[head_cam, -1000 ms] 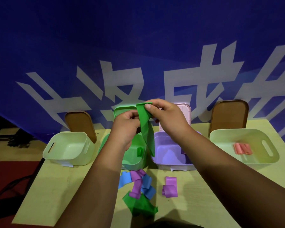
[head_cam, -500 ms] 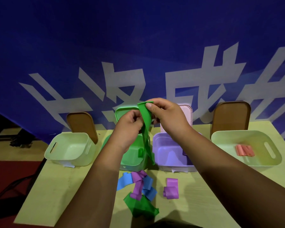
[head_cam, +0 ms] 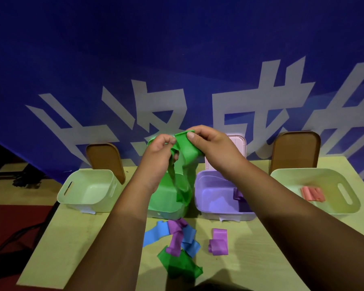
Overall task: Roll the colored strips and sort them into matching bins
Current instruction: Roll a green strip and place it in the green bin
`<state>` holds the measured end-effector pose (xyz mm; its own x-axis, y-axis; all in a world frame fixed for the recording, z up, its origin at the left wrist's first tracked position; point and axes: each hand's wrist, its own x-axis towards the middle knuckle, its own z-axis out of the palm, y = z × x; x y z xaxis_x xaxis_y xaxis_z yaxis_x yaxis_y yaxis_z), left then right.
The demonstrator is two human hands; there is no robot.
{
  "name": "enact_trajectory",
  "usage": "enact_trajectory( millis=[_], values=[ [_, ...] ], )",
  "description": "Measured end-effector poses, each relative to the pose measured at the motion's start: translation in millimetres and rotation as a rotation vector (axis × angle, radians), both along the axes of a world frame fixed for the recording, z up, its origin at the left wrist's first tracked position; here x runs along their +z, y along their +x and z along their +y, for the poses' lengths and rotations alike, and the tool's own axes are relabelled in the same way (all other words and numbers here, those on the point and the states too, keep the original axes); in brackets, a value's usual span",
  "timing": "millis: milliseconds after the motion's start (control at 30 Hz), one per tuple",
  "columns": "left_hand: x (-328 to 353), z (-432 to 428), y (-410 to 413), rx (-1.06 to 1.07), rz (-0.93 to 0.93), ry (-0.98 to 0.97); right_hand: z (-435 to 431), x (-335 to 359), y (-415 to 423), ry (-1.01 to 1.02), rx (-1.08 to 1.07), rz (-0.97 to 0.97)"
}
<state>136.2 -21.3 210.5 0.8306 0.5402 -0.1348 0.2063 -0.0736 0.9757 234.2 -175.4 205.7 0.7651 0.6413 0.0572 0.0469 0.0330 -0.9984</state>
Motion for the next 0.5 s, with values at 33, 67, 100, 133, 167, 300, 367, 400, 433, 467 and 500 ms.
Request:
enact_trajectory(
  millis=[33,67,100,133,167,300,367,400,433,467,500],
  values=[
    [1.6,1.8,-0.9,-0.013,-0.018,-0.035,-0.9,2.8,0.1,0.010,0.016,0.016],
    [3.6,3.7,-2.0,-0.025,-0.048,-0.081,-1.2,4.5,0.9,0.028,0.039,0.051],
    [6.0,5.4,-3.1,-0.025,-0.081,-0.122,-0.9,5.8,1.5,0.052,0.067,0.100],
    [7.5,7.3,-3.8,-0.018,-0.105,-0.141,-1.0,7.5,1.6,0.085,0.094,0.152],
    [9.7,8.2,-4.2,-0.008,-0.119,-0.145,-0.5,8.8,1.9,0.117,0.114,0.192],
    [18.7,10.9,-9.3,-0.009,-0.124,-0.124,-0.2,17.7,-1.8,0.221,0.191,0.228],
    [21.8,13.7,-11.8,-0.035,-0.076,-0.047,-1.6,20.5,-3.8,0.207,0.191,0.211],
    [22.7,14.5,-12.5,-0.052,-0.046,-0.004,-2.1,21.9,-4.1,0.186,0.185,0.193],
    [23.5,14.7,-13.0,-0.048,-0.014,0.038,-1.4,22.7,-3.7,0.158,0.180,0.163],
    [23.8,14.5,-13.0,-0.030,0.006,0.084,-0.7,23.3,-3.4,0.136,0.172,0.121],
    [25.2,12.7,-13.2,-0.008,0.001,0.123,0.6,22.8,-3.3,0.106,0.153,0.076]
  ],
)
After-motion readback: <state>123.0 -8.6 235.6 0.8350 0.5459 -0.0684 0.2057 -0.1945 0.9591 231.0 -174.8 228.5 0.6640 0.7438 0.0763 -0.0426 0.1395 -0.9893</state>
